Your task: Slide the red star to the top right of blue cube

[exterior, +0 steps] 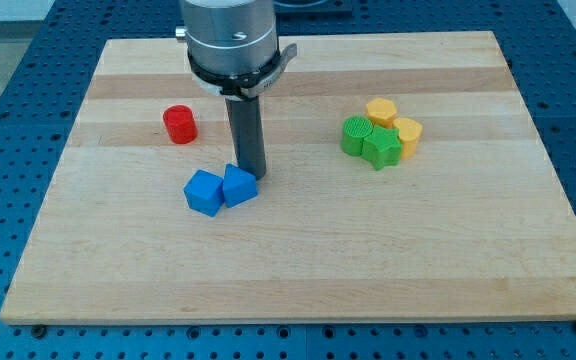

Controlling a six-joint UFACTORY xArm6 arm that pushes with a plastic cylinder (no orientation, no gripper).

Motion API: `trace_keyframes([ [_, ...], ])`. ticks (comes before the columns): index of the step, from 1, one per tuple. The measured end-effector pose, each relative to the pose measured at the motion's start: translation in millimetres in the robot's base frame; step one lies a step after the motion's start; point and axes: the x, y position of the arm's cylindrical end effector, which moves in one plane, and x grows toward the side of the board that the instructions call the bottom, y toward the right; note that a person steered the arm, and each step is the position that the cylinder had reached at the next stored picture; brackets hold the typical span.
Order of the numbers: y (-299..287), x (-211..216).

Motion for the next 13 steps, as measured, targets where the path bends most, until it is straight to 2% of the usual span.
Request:
trace_keyframes([
  [2,-20,11],
  [3,-20,-6],
  [4,-17,-56],
  [6,21,-116],
  [8,23,-201],
  [9,23,-203],
  [10,-3,-190],
  [11,-25,-158],
  [13,-24,-146],
])
